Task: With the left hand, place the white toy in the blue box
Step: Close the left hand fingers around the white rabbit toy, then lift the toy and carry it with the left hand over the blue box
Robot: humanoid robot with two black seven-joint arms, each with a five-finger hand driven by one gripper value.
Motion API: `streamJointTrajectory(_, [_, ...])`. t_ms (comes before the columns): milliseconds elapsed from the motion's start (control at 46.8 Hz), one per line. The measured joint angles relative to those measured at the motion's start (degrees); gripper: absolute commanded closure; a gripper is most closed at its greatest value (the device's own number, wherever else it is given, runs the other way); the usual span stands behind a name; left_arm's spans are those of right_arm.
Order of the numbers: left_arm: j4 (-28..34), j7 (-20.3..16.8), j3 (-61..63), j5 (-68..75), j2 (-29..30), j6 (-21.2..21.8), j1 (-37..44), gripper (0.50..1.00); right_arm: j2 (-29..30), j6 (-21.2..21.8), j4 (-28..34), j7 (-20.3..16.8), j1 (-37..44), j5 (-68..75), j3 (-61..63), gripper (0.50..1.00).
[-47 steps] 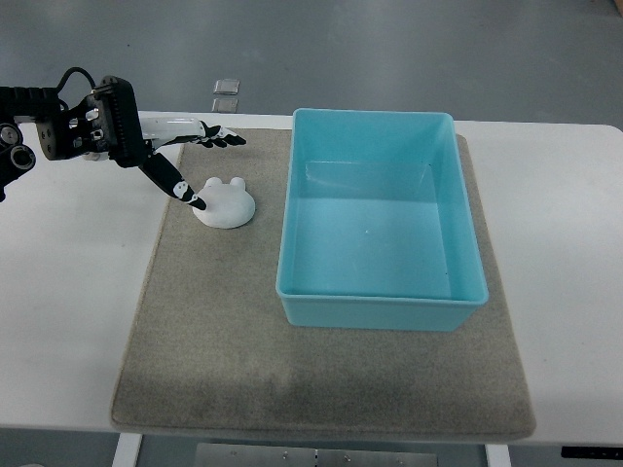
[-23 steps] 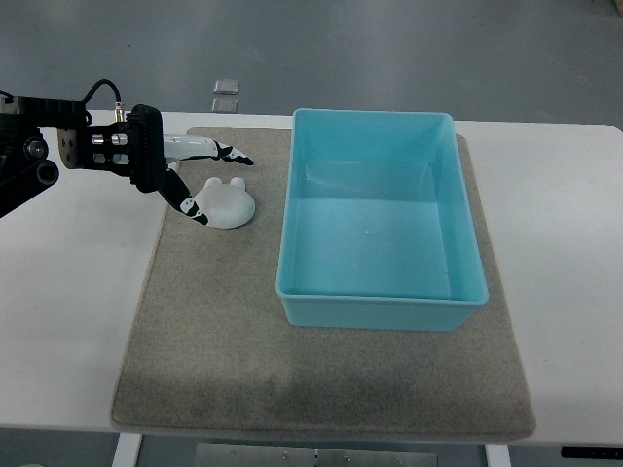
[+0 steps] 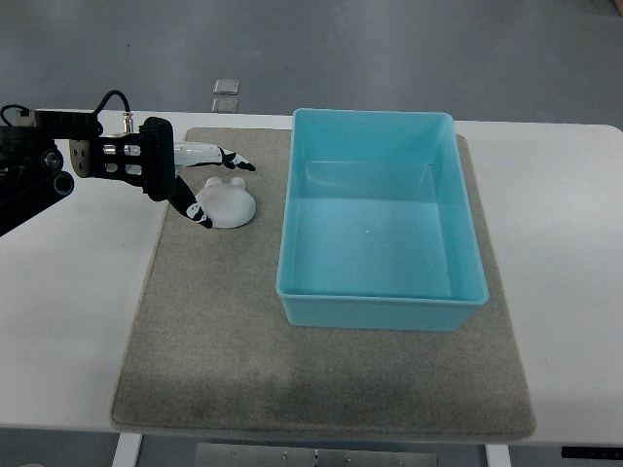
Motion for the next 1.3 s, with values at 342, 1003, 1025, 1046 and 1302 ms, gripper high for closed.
streamJointTrajectory(342, [-0.01, -0.02, 0.00, 0.00, -0.01, 0.01, -0.04, 0.958, 0.00, 0.00, 0.00, 0.00, 0.00, 0.00, -0.02, 0.564])
streamJointTrajectory(1003, [-0.05, 0.20, -0.92, -1.08, 0.12, 1.17, -0.60, 1.000, 0.00, 0.00, 0.00, 0.00, 0.00, 0.00, -0.01, 0.564])
streamJointTrajectory(1025, [-0.06, 0.20, -1.03, -1.23, 0.14, 1.45, -0.64, 1.000, 0.00, 0.00, 0.00, 0.00, 0.00, 0.00, 0.00, 0.564])
streamJointTrajectory(1046, [-0.07, 0.20, -1.18, -1.38, 0.17, 2.03, -0.71, 1.000, 0.00, 0.00, 0.00, 0.00, 0.00, 0.00, 0.01, 0.564])
streamJointTrajectory(1302, [-0.26, 0.11, -5.04, -8.91, 0.37, 10.39, -0.89, 1.000, 0.00, 0.00, 0.00, 0.00, 0.00, 0.00, 0.02, 0.564])
